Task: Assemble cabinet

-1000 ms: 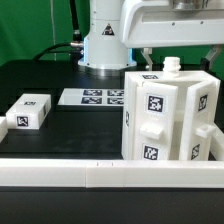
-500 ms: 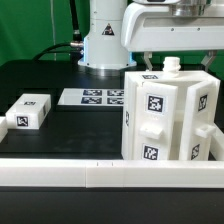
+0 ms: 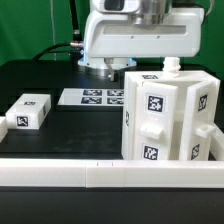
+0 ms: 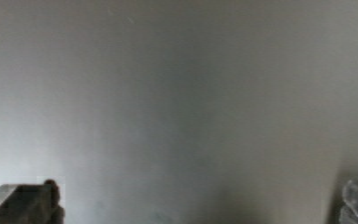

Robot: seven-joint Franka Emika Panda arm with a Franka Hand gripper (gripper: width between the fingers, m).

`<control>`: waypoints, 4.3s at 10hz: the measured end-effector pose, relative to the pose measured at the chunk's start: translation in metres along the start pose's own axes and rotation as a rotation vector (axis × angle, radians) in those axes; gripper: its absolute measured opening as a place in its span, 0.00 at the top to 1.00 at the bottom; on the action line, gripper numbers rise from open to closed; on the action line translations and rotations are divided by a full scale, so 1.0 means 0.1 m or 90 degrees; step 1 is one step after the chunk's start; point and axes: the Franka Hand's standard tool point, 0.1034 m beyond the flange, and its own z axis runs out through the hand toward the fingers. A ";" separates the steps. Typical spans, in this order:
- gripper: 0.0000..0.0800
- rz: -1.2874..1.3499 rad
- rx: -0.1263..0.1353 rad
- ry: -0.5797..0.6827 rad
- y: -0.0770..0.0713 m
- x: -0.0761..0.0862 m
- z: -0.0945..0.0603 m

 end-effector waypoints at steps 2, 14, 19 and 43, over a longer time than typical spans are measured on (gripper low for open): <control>0.00 -0.007 -0.001 0.003 0.25 -0.06 0.04; 0.00 0.047 0.002 -0.007 1.67 -0.56 0.13; 0.00 0.037 -0.010 -0.018 1.89 -0.57 0.29; 0.30 0.023 0.034 -0.050 1.49 -0.60 0.11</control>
Offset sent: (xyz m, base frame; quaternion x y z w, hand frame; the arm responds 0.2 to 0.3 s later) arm 0.0000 -0.0300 0.0000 0.0000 0.0000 0.0000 1.0000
